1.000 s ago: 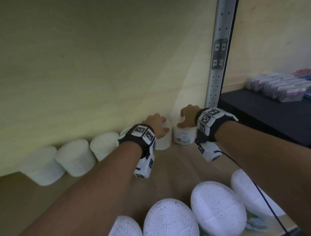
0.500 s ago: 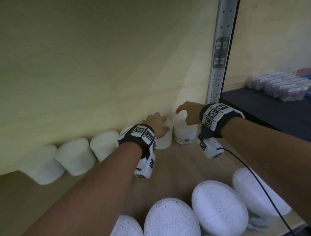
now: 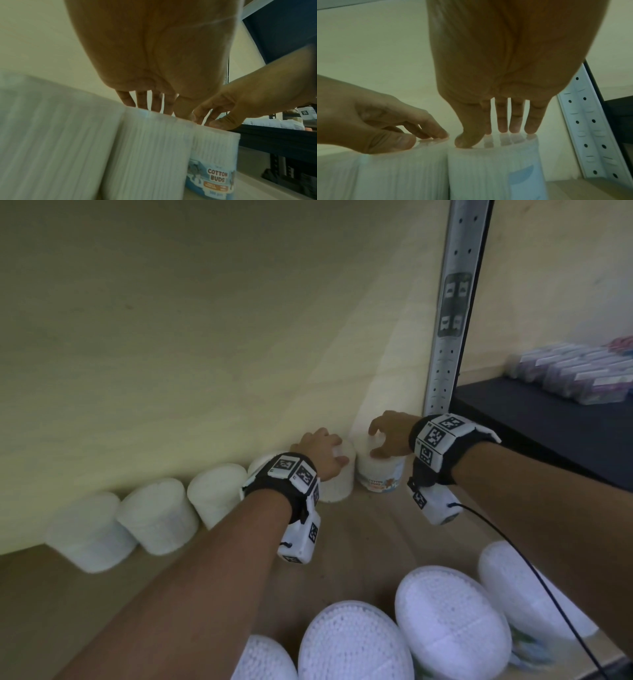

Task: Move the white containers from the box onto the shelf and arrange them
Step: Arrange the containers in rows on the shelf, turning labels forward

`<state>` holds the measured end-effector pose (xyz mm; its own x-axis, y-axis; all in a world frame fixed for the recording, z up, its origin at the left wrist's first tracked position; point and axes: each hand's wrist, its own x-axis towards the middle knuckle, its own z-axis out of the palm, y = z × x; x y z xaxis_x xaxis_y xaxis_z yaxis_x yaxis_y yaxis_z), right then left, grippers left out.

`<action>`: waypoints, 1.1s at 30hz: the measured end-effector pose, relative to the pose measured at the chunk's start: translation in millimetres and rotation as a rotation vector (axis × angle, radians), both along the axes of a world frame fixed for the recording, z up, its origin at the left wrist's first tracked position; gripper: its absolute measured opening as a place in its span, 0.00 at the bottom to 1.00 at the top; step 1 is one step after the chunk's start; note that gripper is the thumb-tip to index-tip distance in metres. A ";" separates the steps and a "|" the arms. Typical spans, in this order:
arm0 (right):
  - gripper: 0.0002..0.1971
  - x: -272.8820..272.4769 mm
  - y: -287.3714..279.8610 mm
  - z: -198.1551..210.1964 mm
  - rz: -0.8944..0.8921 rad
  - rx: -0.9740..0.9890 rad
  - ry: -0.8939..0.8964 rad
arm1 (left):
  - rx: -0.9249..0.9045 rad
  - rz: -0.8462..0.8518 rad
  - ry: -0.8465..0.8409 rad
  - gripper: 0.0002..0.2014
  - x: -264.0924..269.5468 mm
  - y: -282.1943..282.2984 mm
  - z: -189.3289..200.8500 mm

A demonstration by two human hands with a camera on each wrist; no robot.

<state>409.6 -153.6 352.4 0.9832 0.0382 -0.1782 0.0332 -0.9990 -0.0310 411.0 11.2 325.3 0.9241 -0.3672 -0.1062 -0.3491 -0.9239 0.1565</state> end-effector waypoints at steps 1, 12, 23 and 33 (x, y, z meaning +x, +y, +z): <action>0.30 0.2 -0.3 0.4 0.010 0.010 0.012 | -0.002 0.001 -0.002 0.27 0.0 0.1 -0.4; 0.30 -1.0 0.4 7.9 -0.024 -0.034 0.001 | 0.001 0.011 -0.009 0.26 -3.3 -0.8 -0.3; 0.30 5.6 -2.6 2.0 0.039 -0.053 0.023 | -0.017 0.018 -0.012 0.26 -3.2 -1.9 -0.7; 0.30 11.9 -2.6 2.8 0.062 -0.031 0.047 | -0.016 0.012 -0.010 0.26 -3.5 -0.6 0.0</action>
<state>421.5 -156.1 355.2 0.9697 0.0923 -0.2263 0.0940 -0.9956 -0.0033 407.5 10.7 325.2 0.9296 -0.3572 -0.0912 -0.3392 -0.9256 0.1680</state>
